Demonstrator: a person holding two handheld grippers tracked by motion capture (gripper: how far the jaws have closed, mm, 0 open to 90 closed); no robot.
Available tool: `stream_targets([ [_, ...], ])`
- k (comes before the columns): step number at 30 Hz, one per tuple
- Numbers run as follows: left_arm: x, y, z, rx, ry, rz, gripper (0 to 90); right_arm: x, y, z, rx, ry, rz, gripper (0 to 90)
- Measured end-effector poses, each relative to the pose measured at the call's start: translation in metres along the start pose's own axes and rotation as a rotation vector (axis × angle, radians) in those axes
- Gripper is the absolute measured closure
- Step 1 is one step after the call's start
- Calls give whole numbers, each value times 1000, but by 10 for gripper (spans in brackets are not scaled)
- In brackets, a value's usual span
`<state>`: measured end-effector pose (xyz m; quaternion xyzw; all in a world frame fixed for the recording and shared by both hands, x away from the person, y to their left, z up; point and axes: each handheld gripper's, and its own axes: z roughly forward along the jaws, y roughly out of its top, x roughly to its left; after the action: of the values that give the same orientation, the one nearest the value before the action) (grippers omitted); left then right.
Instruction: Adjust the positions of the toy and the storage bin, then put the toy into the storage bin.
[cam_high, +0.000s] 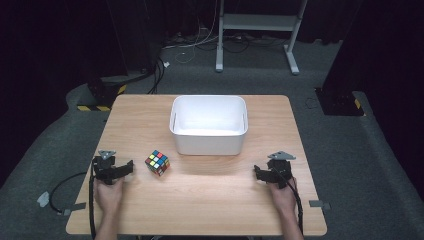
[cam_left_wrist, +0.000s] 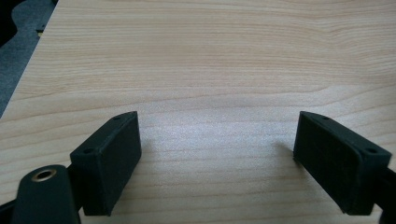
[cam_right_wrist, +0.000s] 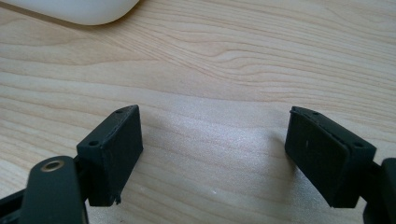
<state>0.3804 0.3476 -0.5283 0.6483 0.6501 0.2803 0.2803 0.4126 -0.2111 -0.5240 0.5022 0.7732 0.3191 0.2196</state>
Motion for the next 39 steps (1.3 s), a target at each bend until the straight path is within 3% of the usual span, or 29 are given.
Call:
stream_targets([
  [30, -4, 1, 0, 3, 5, -8, 144, 0, 0, 0, 1, 0, 2, 189],
  [39, -7, 0, -4, -1, -1, 6, 135, 0, 0, 0, 1, -1, 2, 188],
])
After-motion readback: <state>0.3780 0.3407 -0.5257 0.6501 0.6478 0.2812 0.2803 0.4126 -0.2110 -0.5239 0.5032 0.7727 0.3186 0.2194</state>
